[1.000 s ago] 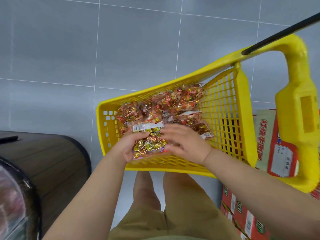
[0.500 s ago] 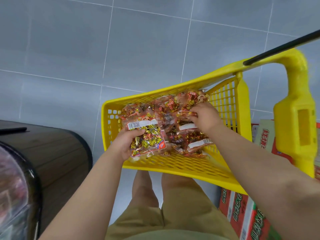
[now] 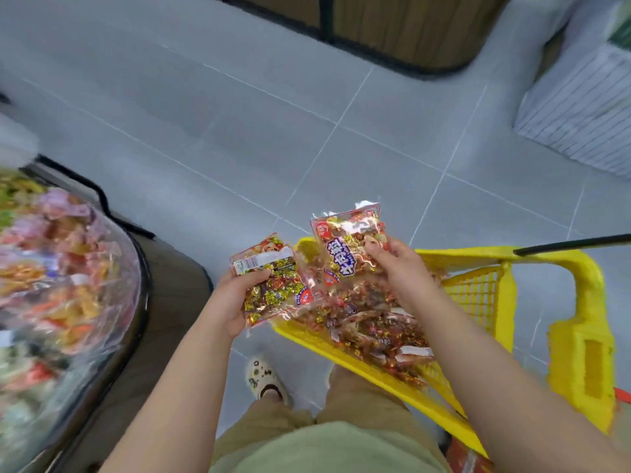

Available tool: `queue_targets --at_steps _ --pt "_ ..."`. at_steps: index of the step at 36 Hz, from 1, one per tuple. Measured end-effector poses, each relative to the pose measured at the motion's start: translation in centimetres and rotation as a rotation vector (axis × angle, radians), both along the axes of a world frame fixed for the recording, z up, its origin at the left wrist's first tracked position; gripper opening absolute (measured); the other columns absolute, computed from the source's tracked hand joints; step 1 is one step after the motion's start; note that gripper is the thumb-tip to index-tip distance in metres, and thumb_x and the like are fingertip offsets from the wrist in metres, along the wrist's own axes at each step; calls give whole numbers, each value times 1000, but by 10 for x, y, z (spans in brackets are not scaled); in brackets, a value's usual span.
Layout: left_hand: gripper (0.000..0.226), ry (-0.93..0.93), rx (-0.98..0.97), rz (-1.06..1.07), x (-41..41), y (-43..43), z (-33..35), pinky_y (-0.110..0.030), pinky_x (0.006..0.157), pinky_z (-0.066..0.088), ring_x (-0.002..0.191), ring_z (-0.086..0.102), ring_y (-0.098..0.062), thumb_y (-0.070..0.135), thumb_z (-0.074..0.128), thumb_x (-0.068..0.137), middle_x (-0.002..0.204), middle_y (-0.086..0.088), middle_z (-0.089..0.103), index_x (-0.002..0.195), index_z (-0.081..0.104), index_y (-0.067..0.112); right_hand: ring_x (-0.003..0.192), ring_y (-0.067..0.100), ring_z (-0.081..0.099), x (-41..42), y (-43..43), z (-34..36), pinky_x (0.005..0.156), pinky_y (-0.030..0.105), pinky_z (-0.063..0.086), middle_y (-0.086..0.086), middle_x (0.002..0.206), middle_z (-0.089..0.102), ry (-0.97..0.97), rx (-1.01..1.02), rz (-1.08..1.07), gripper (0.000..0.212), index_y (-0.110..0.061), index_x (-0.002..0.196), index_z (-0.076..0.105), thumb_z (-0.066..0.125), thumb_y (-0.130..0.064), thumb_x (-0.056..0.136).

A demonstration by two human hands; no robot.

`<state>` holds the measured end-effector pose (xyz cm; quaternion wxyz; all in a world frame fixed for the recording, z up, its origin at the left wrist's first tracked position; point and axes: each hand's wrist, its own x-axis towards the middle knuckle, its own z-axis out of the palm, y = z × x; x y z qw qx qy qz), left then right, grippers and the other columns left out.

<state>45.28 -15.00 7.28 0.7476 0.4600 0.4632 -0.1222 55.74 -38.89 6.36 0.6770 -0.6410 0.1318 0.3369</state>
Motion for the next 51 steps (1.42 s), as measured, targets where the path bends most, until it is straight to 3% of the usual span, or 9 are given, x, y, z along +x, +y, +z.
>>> queue_targets --at_steps 8,15,21,24,27,30,33,40,51 --pt "37 -120 55 266 -97 92 43 -43 52 56 68 73 -30 -1 63 84 83 -12 75 117 58 14 73 10 70 -46 123 49 66 33 60 -4 82 72 11 120 200 17 -15 101 58 59 -4 88" --pt "43 -134 143 466 -228 190 68 -40 52 57 66 72 -29 -4 65 81 85 -14 73 121 53 6 89 33 62 -138 249 69 85 50 50 19 109 62 105 154 397 43 -6 124 47 54 9 84" --pt "53 -120 179 653 -334 251 81 -41 56 59 68 72 -27 2 72 74 83 -13 74 120 46 8 55 9 63 -215 348 67 57 34 57 -6 61 62 147 232 578 39 -21 96 51 37 12 83" --pt "44 -138 195 754 -376 269 85 -51 62 59 68 71 -29 2 72 76 83 -12 73 111 49 17 63 15 63 -250 390 70 62 40 57 -1 71 64 193 258 641 34 -22 107 56 45 3 85" --pt "35 -164 196 836 -408 283 89 -52 54 58 61 70 -29 0 70 77 71 -11 73 106 54 13 79 17 71 -277 430 75 64 38 58 -2 96 73 189 242 687 19 -27 112 59 50 -30 95" --pt "46 -201 214 917 -429 294 91 -54 54 57 64 71 -31 3 75 66 75 -12 73 106 54 15 93 18 69 -293 463 80 79 40 56 0 105 72 148 187 734 32 -26 122 57 49 -41 94" --pt "41 -210 247 976 -441 306 90 -45 51 57 66 72 -29 1 74 71 78 -10 74 103 55 19 93 22 69 -300 491 87 73 36 57 5 107 71 145 114 768 37 -20 123 56 58 -38 91" --pt "36 -196 307 1041 -443 356 97 -37 51 56 64 72 -25 -1 71 77 76 -7 75 96 53 24 45 6 59 -295 549 96 38 18 45 -1 57 65 218 194 799 16 -7 104 54 59 -12 90" --pt "30 -233 426 1177 -437 453 120 -33 49 55 64 72 -22 -3 67 80 74 -5 75 102 58 15 59 12 61 -278 677 122 49 17 51 4 67 70 407 173 785 11 -7 89 62 57 -17 92"
